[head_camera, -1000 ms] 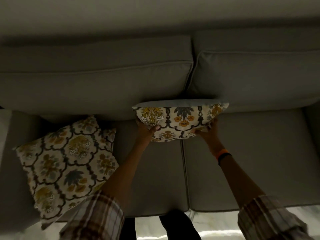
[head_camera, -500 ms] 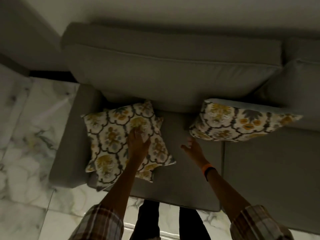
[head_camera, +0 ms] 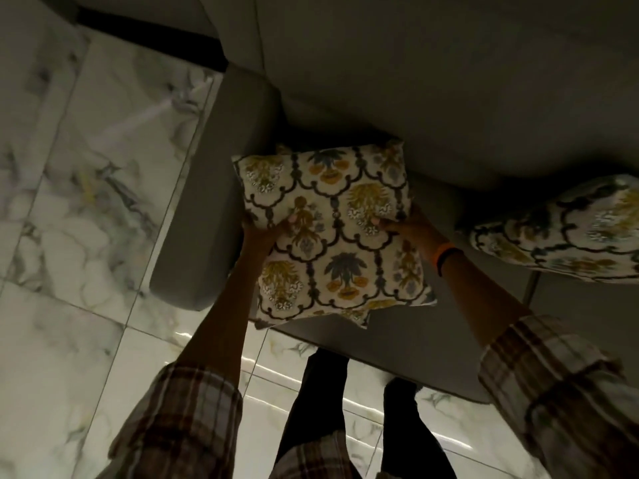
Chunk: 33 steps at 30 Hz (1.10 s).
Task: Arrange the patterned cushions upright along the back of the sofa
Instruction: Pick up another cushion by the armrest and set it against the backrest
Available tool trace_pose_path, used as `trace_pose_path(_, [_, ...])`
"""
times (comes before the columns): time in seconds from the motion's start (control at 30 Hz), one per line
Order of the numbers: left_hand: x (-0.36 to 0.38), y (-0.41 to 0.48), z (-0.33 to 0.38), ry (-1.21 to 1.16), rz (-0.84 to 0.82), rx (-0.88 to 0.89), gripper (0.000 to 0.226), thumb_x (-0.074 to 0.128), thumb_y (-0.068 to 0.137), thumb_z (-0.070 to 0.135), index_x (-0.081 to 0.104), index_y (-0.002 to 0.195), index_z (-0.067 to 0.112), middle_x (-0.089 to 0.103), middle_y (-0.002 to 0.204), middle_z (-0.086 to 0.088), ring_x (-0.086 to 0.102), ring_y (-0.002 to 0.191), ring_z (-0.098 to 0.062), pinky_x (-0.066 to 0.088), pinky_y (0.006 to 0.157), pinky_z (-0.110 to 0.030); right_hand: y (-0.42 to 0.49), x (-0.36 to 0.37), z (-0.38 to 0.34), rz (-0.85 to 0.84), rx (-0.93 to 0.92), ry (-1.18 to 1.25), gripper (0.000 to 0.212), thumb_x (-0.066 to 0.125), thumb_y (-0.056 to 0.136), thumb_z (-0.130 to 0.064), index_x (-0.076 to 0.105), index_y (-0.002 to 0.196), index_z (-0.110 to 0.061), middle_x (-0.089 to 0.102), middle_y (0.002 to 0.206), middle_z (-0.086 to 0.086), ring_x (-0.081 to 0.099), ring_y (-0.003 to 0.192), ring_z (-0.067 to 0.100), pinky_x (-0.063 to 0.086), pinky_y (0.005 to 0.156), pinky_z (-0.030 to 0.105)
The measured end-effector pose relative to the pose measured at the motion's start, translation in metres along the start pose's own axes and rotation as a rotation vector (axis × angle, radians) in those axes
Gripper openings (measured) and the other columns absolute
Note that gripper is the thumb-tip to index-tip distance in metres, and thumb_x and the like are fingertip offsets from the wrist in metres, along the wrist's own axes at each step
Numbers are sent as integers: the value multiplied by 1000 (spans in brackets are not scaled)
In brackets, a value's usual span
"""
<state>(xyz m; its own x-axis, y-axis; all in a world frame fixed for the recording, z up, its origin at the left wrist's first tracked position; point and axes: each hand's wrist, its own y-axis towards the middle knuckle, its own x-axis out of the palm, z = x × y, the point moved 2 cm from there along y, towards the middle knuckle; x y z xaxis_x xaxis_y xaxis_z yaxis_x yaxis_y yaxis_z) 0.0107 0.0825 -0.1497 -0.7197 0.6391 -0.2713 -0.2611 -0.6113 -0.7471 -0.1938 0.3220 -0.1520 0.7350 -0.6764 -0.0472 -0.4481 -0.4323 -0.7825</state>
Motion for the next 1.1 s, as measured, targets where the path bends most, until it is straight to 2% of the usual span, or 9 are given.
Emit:
trace_pose_path(0.13, [0, -23, 5, -37, -41, 104, 130, 96, 53, 37, 18, 155, 23, 37, 158, -8, 44, 140, -27, 43, 112, -55, -24, -9, -10, 28, -5, -13, 96, 93, 68, -39, 47, 150, -27, 59, 145, -4, 58, 129, 22, 51, 106, 53])
trace_pose_path(0.3, [10, -77, 11, -32, -55, 221, 140, 92, 38, 48, 15, 153, 25, 35, 157, -8, 40, 142, -27, 38, 116, -51, -73, -30, 12, 122, -148, 7, 79, 85, 76, 2, 47, 135, -33, 58, 118, -24, 59, 106, -4, 54, 77, 8])
trace_pose_path(0.4, [30, -110, 14, 23, -40, 308, 143, 98, 42, 33, 10, 153, 14, 35, 155, -9, 37, 136, -13, 37, 113, -35, -101, -51, 34, 178, -219, 14, 92, 89, 70, 6, 43, 140, -32, 56, 127, -27, 58, 111, -18, 51, 79, 0])
trace_pose_path(0.5, [70, -145, 5, 23, -93, 453, 113, 89, 58, -10, 22, 147, 11, 45, 136, 16, 50, 118, 17, 46, 100, -10, -133, -85, 65, 264, -248, -32, 100, 94, 65, 0, 43, 149, -18, 58, 144, -6, 58, 130, 2, 53, 103, 20])
trace_pose_path(0.6, [123, -176, -13, 100, -174, 514, 110, 96, 57, 8, 34, 146, 24, 54, 140, 8, 56, 127, 1, 52, 104, -24, -162, -130, 107, 360, -237, 42, 102, 94, 62, 3, 43, 151, -5, 57, 149, 14, 54, 138, 27, 48, 111, 42])
trace_pose_path(0.77, [242, -232, -60, 145, -302, 445, 127, 98, 48, 42, 23, 150, 36, 48, 150, -3, 49, 138, -15, 44, 113, -36, -210, -243, 180, 460, -207, 75, 86, 93, 64, 6, 53, 140, -5, 64, 139, 12, 65, 123, 9, 55, 105, 37])
trace_pose_path(0.93, [384, -304, -104, 186, -423, 390, 97, 85, 65, -11, 37, 145, 19, 54, 133, 12, 57, 121, 7, 51, 101, -19, -253, -373, 260, 530, -194, 124, 94, 94, 63, 4, 47, 144, 1, 58, 140, 8, 55, 130, 23, 54, 102, 30])
trace_pose_path(1.0, [455, -331, -126, 253, -476, 446, 97, 78, 66, -22, 35, 146, 12, 54, 133, 13, 57, 117, 14, 50, 100, -14, -271, -436, 296, 591, -193, 152, 106, 99, 56, -16, 45, 147, -3, 57, 145, 8, 55, 134, 27, 52, 109, 46])
trace_pose_path(1.1, [550, -371, -145, 272, -579, 416, 82, 81, 71, -10, 41, 139, 14, 64, 126, 14, 64, 114, 3, 48, 108, -36, -294, -528, 344, 691, -215, 155, 120, 100, 54, -18, 36, 154, -6, 51, 153, 14, 49, 141, 32, 44, 115, 54])
